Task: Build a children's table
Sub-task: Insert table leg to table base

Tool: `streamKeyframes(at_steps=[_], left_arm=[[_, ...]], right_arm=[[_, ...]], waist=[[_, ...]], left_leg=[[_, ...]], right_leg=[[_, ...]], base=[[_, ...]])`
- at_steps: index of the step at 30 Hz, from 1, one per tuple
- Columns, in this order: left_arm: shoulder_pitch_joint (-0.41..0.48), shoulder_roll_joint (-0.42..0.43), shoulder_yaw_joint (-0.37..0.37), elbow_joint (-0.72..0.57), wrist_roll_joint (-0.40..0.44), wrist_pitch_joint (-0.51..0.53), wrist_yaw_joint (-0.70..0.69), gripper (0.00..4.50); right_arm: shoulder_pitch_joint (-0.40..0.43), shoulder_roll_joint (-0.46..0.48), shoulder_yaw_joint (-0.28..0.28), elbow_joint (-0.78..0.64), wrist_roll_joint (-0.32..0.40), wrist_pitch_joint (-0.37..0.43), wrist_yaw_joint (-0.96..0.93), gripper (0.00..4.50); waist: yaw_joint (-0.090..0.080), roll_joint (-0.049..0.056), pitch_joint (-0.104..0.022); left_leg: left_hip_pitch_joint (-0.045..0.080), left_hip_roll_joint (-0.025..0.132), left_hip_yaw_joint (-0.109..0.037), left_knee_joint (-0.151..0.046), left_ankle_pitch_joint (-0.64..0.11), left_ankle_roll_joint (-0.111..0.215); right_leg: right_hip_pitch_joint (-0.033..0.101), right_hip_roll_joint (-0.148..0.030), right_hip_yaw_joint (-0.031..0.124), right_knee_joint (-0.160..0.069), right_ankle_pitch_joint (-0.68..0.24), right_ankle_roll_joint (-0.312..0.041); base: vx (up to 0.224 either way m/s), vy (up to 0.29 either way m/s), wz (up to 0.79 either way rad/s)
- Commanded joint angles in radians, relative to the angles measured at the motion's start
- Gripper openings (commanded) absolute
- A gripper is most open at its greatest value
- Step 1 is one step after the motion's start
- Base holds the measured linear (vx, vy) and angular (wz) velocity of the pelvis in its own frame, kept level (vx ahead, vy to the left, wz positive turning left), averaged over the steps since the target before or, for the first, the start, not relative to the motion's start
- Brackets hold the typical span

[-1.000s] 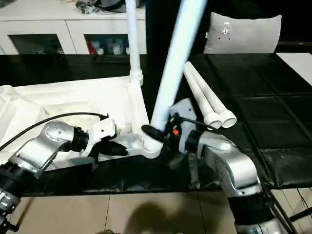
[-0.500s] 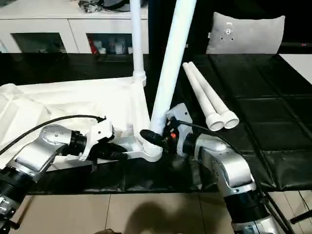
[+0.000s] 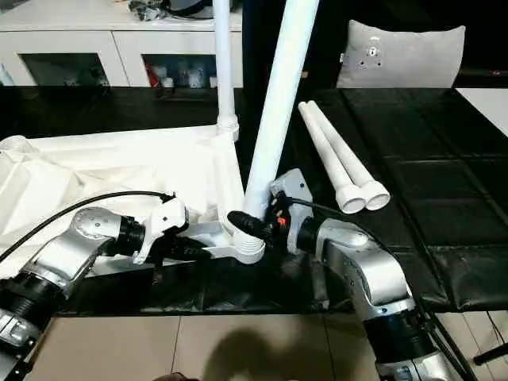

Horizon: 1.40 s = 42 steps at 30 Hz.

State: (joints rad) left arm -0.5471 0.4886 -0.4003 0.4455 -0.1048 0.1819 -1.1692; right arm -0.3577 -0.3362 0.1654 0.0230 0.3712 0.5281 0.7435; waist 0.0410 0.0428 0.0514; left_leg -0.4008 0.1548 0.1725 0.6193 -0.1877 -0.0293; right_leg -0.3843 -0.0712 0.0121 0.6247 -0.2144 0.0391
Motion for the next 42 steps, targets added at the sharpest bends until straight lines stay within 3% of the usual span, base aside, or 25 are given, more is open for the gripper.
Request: streamKeyframes(at_steps=[1, 5, 7, 13, 14, 15, 17, 18, 21, 24, 27, 29, 30, 31, 32, 33, 34, 36, 37, 40, 41, 42], left_arm=[[-0.008, -0.010, 0.015, 0.004, -0.013, -0.021, -0.025, 0.00], [-0.005, -0.015, 0.019, 0.007, -0.023, -0.042, -0.044, 0.00], [-0.002, -0.015, 0.021, 0.010, -0.022, -0.057, -0.049, 0.00], [0.004, -0.004, 0.011, 0.002, -0.005, -0.098, -0.073, 0.00], [0.000, 0.003, 0.001, 0.002, 0.017, -0.114, -0.074, 0.00], [-0.001, 0.006, -0.004, 0.003, 0.024, -0.121, -0.075, 0.00], [-0.003, 0.013, -0.014, 0.005, 0.043, -0.141, -0.075, 0.00], [-0.007, 0.017, -0.022, 0.004, 0.054, -0.157, -0.081, 0.00], [-0.014, 0.019, -0.029, 0.000, 0.066, -0.171, -0.090, 0.00], [-0.024, 0.004, -0.009, -0.001, 0.050, -0.157, -0.083, 0.00], [-0.033, -0.023, 0.025, 0.001, 0.015, -0.118, -0.066, 0.00], [-0.032, -0.028, 0.034, 0.001, 0.001, -0.107, -0.070, 0.00], [-0.030, -0.028, 0.036, 0.002, -0.002, -0.107, -0.073, 0.00], [-0.027, -0.028, 0.038, 0.001, -0.007, -0.109, -0.076, 0.00], [-0.026, -0.030, 0.042, 0.002, -0.012, -0.104, -0.079, 0.00], [-0.023, -0.035, 0.052, 0.004, -0.024, -0.094, -0.086, 0.00], [-0.021, -0.036, 0.052, 0.009, -0.026, -0.092, -0.095, 0.00], [-0.020, -0.039, 0.051, 0.019, -0.020, -0.095, -0.102, 0.00], [-0.019, -0.041, 0.052, 0.022, -0.016, -0.097, -0.102, 0.00], [-0.022, -0.050, 0.060, 0.032, -0.018, -0.089, -0.101, 0.00], [-0.025, -0.055, 0.063, 0.039, -0.018, -0.089, -0.097, 0.00], [-0.028, -0.058, 0.062, 0.045, -0.014, -0.093, -0.095, 0.00]], right_arm=[[-0.017, -0.007, 0.009, 0.004, -0.016, -0.019, 0.012, 1.91], [-0.021, -0.009, 0.019, 0.005, -0.020, -0.014, 0.021, 1.91], [-0.026, -0.013, 0.024, 0.014, -0.027, -0.012, 0.027, 1.91], [-0.038, -0.033, 0.051, 0.030, -0.042, 0.011, 0.059, 1.91], [-0.043, -0.044, 0.067, 0.037, -0.056, 0.015, 0.076, 1.91], [-0.045, -0.045, 0.071, 0.041, -0.058, 0.017, 0.080, 1.91], [-0.052, -0.050, 0.084, 0.053, -0.067, 0.020, 0.092, 1.91], [-0.060, -0.051, 0.095, 0.065, -0.070, 0.026, 0.106, 1.91], [-0.065, -0.047, 0.097, 0.080, -0.060, 0.025, 0.119, 1.91], [-0.055, -0.024, 0.062, 0.097, -0.020, 0.035, 0.120, 1.91], [-0.035, -0.002, 0.010, 0.128, 0.021, 0.034, 0.113, 1.91], [-0.016, 0.005, -0.012, 0.151, 0.029, 0.016, 0.110, 1.91], [-0.005, 0.008, -0.023, 0.161, 0.031, 0.008, 0.112, 1.91], [0.007, 0.012, -0.034, 0.170, 0.035, 0.000, 0.112, 1.91], [0.020, 0.016, -0.042, 0.173, 0.040, -0.009, 0.113, 1.91], [0.049, 0.025, -0.061, 0.180, 0.051, -0.030, 0.116, 1.91], [0.072, 0.034, -0.070, 0.187, 0.050, -0.054, 0.110, 1.91], [0.103, 0.052, -0.084, 0.196, 0.050, -0.089, 0.098, 1.90], [0.116, 0.061, -0.091, 0.199, 0.053, -0.100, 0.094, 1.90], [0.153, 0.077, -0.102, 0.195, 0.055, -0.141, 0.089, 1.89], [0.179, 0.082, -0.105, 0.193, 0.051, -0.169, 0.087, 1.89], [0.201, 0.083, -0.102, 0.189, 0.042, -0.196, 0.083, 1.89]], waist=[[0.003, -0.007, -0.066], [0.003, -0.007, -0.066], [0.003, -0.013, -0.066], [0.003, -0.017, -0.065], [0.002, -0.025, -0.065], [0.004, -0.019, -0.065], [0.002, -0.027, -0.063], [0.003, -0.022, -0.063], [0.002, -0.029, -0.062], [0.003, -0.030, -0.062], [0.005, -0.034, -0.065], [0.010, -0.027, -0.066], [0.011, -0.030, -0.067], [0.013, -0.023, -0.067], [0.012, -0.027, -0.066], [0.013, -0.027, -0.066], [0.017, -0.014, -0.067], [0.013, -0.025, -0.067], [0.013, -0.016, -0.065], [0.012, -0.018, -0.064], [0.012, -0.012, -0.064], [0.011, -0.013, -0.064]], left_leg=[[0.032, 0.058, -0.017, -0.087, -0.186, 0.003], [0.032, 0.059, -0.017, -0.086, -0.181, 0.008], [0.032, 0.059, -0.015, -0.086, -0.185, 0.012], [0.031, 0.061, -0.016, -0.085, -0.174, 0.019], [0.030, 0.061, -0.014, -0.086, -0.167, 0.025], [0.030, 0.062, -0.016, -0.085, -0.164, 0.027], [0.032, 0.063, -0.015, -0.086, -0.169, 0.028], [0.033, 0.063, -0.015, -0.087, -0.175, 0.023], [0.035, 0.065, -0.016, -0.091, -0.207, 0.008], [0.038, 0.065, -0.016, -0.093, -0.231, -0.013], [0.037, 0.064, -0.015, -0.090, -0.225, -0.010], [0.037, 0.064, -0.015, -0.089, -0.208, -0.006], [0.036, 0.064, -0.014, -0.089, -0.194, -0.001], [0.036, 0.063, -0.015, -0.088, -0.188, 0.000], [0.036, 0.063, -0.013, -0.089, -0.192, 0.003], [0.036, 0.064, -0.013, -0.089, -0.202, 0.003], [0.037, 0.064, -0.015, -0.089, -0.212, -0.002], [0.035, 0.063, -0.015, -0.091, -0.221, -0.001], [0.036, 0.063, -0.016, -0.092, -0.226, 0.001], [0.036, 0.064, -0.017, -0.096, -0.260, -0.004], [0.036, 0.065, -0.018, -0.096, -0.263, -0.007], [0.038, 0.066, -0.018, -0.098, -0.274, -0.010]], right_leg=[[0.028, -0.058, 0.017, -0.063, -0.050, -0.289], [0.028, -0.059, 0.017, -0.062, -0.038, -0.294], [0.028, -0.059, 0.017, -0.063, -0.052, -0.294], [0.029, -0.061, 0.017, -0.063, -0.070, -0.290], [0.029, -0.060, 0.017, -0.064, -0.063, -0.288], [0.029, -0.062, 0.017, -0.062, -0.063, -0.288], [0.026, -0.060, 0.016, -0.064, -0.073, -0.289], [0.024, -0.061, 0.017, -0.063, -0.080, -0.288], [0.021, -0.061, 0.017, -0.065, -0.101, -0.284], [0.020, -0.061, 0.017, -0.064, -0.103, -0.281], [0.022, -0.064, 0.018, -0.063, -0.082, -0.291], [0.022, -0.064, 0.017, -0.061, -0.060, -0.294], [0.023, -0.062, 0.017, -0.060, -0.033, -0.296], [0.024, -0.062, 0.016, -0.058, -0.020, -0.298], [0.023, -0.061, 0.016, -0.061, -0.019, -0.299], [0.024, -0.063, 0.017, -0.061, -0.024, -0.301], [0.022, -0.065, 0.017, -0.061, -0.033, -0.301], [0.025, -0.062, 0.015, -0.063, -0.041, -0.300], [0.024, -0.063, 0.015, -0.063, -0.050, -0.300], [0.023, -0.064, 0.017, -0.070, -0.106, -0.291], [0.022, -0.064, 0.017, -0.070, -0.111, -0.289], [0.020, -0.063, 0.017, -0.072, -0.117, -0.285]], base=[[0.000, 0.000, 0.00], [0.000, 0.000, 0.00], [0.000, 0.000, 0.00], [0.000, 0.000, 0.00], [0.000, 0.000, 0.00], [0.000, 0.000, 0.00], [0.000, 0.000, 0.00], [0.000, 0.000, 0.00], [0.000, 0.000, 0.00], [0.000, 0.000, 0.00], [0.000, 0.000, 0.00], [0.000, 0.000, 0.00], [0.000, 0.000, 0.00], [0.000, 0.000, 0.00], [0.000, 0.000, 0.00], [0.000, 0.000, 0.00], [0.000, 0.000, 0.00], [0.000, 0.000, 0.00], [0.000, 0.000, 0.00], [0.000, 0.000, 0.00], [0.000, 0.000, 0.00], [0.000, 0.000, 0.00]])
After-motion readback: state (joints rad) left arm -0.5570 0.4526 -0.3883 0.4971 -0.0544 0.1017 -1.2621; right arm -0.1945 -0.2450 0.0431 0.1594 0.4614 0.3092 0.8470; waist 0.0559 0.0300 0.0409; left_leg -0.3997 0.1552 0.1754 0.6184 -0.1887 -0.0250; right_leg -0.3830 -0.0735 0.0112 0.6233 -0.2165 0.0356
